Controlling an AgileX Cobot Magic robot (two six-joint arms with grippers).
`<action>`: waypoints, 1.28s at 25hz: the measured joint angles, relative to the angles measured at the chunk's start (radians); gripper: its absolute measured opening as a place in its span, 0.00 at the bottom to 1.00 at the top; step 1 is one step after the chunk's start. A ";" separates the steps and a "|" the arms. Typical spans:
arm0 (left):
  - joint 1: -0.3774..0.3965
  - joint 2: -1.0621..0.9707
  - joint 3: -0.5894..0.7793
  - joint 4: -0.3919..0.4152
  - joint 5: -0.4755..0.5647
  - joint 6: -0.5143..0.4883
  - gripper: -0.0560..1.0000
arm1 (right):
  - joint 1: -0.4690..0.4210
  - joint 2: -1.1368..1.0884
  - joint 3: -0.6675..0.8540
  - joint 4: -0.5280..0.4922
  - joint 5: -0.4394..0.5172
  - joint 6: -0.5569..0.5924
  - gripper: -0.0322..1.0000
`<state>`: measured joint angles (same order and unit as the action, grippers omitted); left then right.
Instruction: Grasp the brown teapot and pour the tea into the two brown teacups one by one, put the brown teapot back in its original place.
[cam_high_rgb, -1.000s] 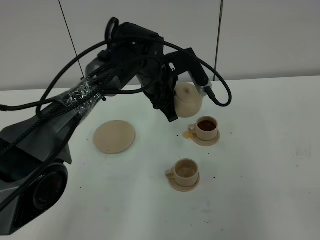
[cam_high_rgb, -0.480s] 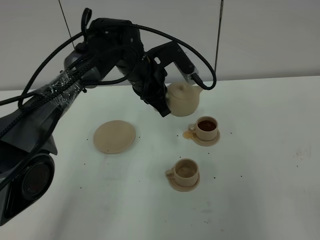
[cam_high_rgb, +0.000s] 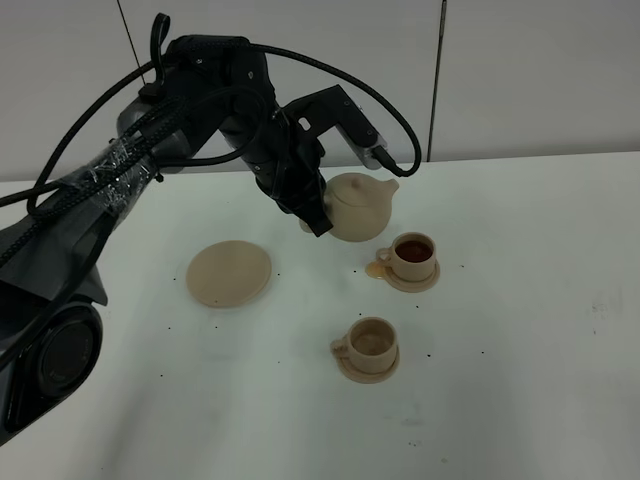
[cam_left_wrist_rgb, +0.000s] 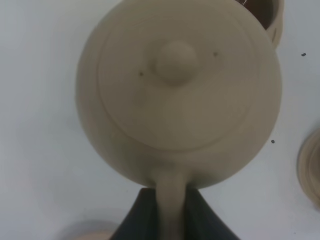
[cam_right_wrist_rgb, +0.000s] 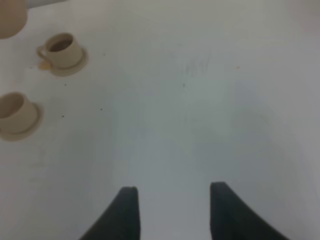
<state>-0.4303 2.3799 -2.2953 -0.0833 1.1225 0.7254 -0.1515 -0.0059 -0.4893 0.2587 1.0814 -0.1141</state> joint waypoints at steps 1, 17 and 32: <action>0.001 0.000 0.000 0.000 0.000 0.000 0.21 | 0.000 0.000 0.000 0.000 0.000 0.000 0.35; -0.009 0.000 0.000 0.019 0.051 0.001 0.21 | 0.000 0.000 0.000 0.000 0.000 0.000 0.35; -0.067 -0.066 0.000 0.044 0.064 0.034 0.21 | 0.000 0.000 0.000 0.000 0.000 0.000 0.35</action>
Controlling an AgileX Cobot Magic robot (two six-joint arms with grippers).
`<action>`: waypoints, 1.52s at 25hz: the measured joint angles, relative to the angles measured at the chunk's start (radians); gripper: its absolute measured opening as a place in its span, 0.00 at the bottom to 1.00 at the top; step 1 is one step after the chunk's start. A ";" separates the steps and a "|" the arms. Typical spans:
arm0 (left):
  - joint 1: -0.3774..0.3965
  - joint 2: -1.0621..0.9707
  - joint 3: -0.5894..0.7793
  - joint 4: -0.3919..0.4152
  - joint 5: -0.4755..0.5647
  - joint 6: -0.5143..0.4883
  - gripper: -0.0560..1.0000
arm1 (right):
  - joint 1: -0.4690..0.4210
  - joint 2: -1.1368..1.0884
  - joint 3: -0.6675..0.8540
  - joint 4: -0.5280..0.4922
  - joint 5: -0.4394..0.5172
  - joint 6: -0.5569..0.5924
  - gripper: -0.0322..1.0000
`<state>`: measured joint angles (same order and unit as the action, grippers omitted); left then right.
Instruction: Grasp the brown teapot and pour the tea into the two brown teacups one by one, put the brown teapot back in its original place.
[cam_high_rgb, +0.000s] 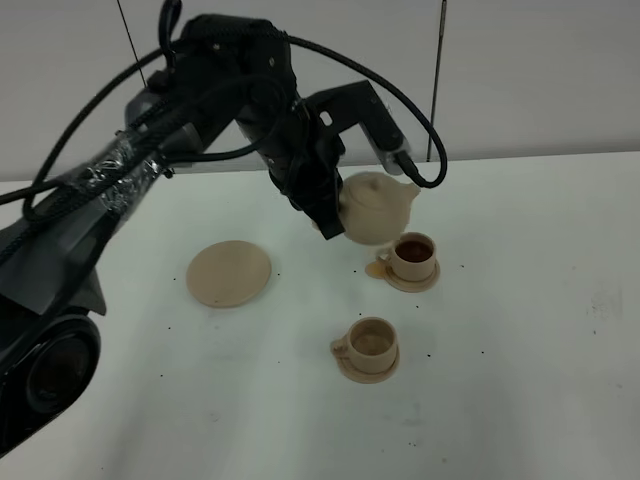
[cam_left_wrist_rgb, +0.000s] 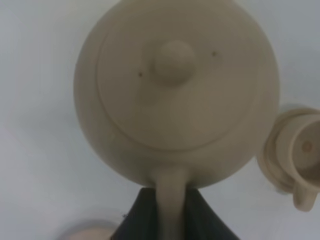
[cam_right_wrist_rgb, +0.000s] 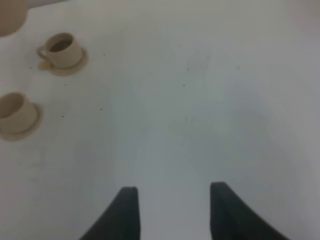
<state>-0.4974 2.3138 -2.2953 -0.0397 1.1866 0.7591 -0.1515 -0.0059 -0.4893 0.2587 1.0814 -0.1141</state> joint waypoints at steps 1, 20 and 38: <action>-0.002 -0.011 0.000 0.004 0.001 0.007 0.21 | 0.000 0.000 0.000 0.000 0.000 0.000 0.35; -0.045 -0.076 0.149 0.019 0.000 0.029 0.21 | 0.000 0.000 0.000 0.000 0.000 0.000 0.35; -0.043 -0.324 0.520 0.112 0.001 0.026 0.21 | 0.000 0.000 0.000 0.000 0.000 0.000 0.35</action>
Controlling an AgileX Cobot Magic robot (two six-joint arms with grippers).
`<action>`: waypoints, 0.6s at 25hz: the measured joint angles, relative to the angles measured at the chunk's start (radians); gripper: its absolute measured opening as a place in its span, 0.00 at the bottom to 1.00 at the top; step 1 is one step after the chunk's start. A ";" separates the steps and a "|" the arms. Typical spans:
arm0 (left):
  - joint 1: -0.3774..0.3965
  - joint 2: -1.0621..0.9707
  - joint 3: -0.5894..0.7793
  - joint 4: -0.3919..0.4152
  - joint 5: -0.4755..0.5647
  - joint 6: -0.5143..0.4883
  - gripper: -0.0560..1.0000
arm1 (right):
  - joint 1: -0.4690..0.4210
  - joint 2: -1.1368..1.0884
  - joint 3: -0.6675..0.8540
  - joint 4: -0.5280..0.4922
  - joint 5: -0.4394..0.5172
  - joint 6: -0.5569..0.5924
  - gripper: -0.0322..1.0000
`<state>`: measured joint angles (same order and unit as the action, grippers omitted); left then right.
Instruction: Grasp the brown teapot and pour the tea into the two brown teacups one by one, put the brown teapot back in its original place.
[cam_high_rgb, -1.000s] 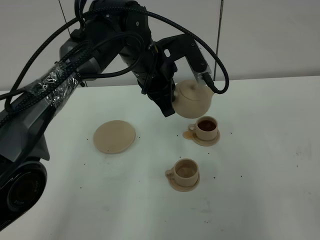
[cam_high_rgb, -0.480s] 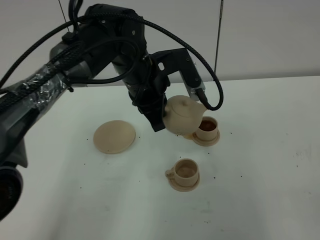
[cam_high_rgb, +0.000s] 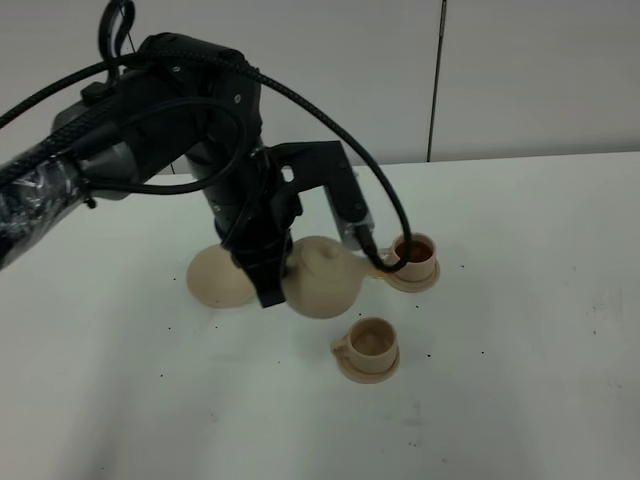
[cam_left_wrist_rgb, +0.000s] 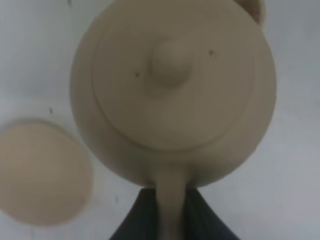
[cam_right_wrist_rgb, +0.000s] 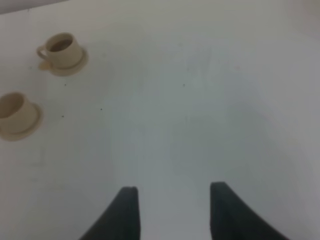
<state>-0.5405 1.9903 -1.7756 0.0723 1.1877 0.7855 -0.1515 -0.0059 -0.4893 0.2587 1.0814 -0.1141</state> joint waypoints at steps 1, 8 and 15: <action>0.000 -0.015 0.020 0.007 -0.004 0.000 0.21 | 0.000 0.000 0.000 0.000 0.000 0.000 0.35; 0.011 -0.062 0.134 0.038 -0.070 -0.001 0.21 | 0.000 0.000 0.000 0.000 0.000 0.000 0.35; 0.011 -0.062 0.209 0.054 -0.217 -0.001 0.21 | 0.000 0.000 0.000 0.000 0.000 0.000 0.35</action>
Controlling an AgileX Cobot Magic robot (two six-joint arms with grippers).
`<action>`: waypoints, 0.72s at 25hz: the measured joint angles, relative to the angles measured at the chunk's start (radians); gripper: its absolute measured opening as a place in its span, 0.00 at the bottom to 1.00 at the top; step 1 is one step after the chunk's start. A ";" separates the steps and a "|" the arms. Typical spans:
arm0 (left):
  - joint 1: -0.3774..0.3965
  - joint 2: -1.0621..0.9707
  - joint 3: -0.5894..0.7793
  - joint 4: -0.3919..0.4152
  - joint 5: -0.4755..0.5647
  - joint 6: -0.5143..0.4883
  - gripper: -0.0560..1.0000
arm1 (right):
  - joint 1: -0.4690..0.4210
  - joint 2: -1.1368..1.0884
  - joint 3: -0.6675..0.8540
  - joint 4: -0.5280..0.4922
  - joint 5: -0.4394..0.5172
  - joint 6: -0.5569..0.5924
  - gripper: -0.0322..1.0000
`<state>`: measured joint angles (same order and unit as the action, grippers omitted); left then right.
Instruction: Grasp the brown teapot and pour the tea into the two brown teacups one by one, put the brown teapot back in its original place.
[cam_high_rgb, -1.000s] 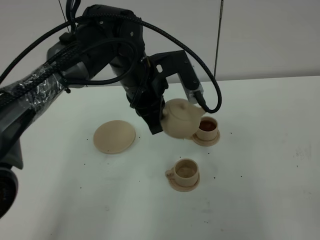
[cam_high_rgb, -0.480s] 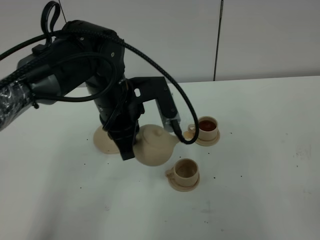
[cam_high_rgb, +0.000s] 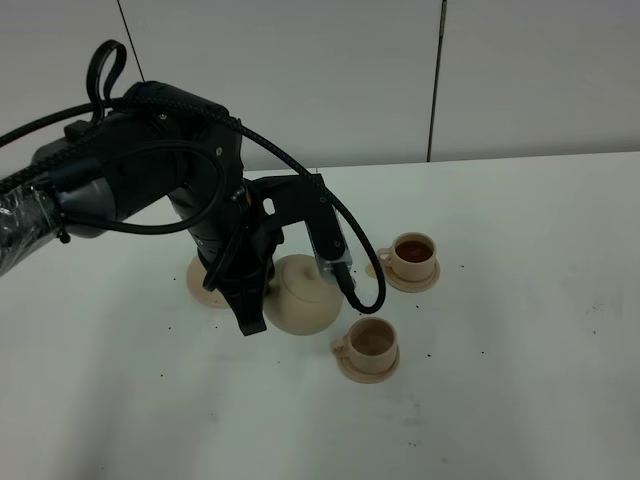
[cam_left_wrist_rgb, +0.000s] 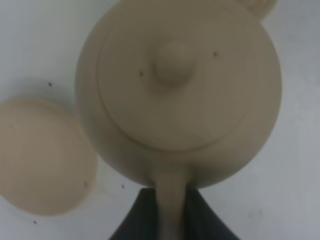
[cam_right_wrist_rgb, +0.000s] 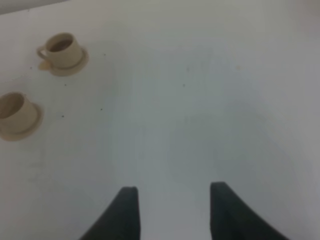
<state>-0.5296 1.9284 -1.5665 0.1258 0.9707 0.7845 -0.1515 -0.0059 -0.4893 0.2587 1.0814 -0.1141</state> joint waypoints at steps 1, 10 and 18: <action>0.000 0.000 0.010 0.002 -0.019 0.000 0.21 | 0.000 0.000 0.000 0.000 0.000 0.000 0.35; 0.000 0.009 0.035 0.006 -0.106 0.002 0.21 | 0.000 0.000 0.000 0.000 0.000 0.000 0.35; 0.000 0.048 0.035 -0.035 -0.131 0.027 0.21 | 0.000 0.000 0.000 0.000 0.000 0.000 0.35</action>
<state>-0.5296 1.9759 -1.5319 0.0903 0.8392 0.8114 -0.1515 -0.0059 -0.4893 0.2587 1.0814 -0.1141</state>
